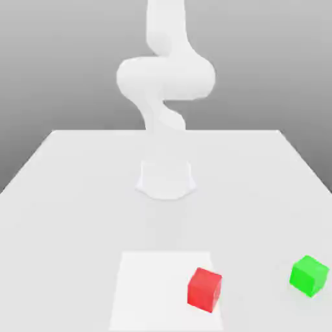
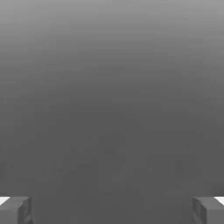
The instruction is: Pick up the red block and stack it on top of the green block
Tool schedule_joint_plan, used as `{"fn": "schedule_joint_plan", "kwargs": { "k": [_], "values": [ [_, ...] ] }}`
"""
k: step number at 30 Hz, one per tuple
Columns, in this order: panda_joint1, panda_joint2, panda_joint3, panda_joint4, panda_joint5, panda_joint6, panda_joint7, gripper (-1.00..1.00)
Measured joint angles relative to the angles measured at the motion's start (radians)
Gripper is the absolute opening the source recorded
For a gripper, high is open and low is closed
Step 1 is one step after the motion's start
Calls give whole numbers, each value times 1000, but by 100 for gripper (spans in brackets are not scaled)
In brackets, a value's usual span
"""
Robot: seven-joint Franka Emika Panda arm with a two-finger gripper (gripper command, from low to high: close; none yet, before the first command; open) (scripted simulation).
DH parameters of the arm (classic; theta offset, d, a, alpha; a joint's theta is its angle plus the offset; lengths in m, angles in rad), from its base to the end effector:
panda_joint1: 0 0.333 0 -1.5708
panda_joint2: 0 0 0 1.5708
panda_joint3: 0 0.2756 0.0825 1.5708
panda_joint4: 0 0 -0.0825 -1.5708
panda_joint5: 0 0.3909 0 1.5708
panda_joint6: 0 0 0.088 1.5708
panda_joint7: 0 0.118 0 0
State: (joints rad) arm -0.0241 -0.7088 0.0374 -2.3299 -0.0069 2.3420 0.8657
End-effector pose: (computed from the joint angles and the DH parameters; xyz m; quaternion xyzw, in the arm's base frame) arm 0.4219 0.0088 0.6279 -0.8526 0.3855 -0.3258 0.1353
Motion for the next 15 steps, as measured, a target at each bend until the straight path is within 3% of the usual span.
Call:
{"fn": "schedule_joint_plan", "kwargs": {
  "k": [15],
  "values": [
    [-83, 551, 171, -180, -78, 252, 422, 0]
  ]
}}
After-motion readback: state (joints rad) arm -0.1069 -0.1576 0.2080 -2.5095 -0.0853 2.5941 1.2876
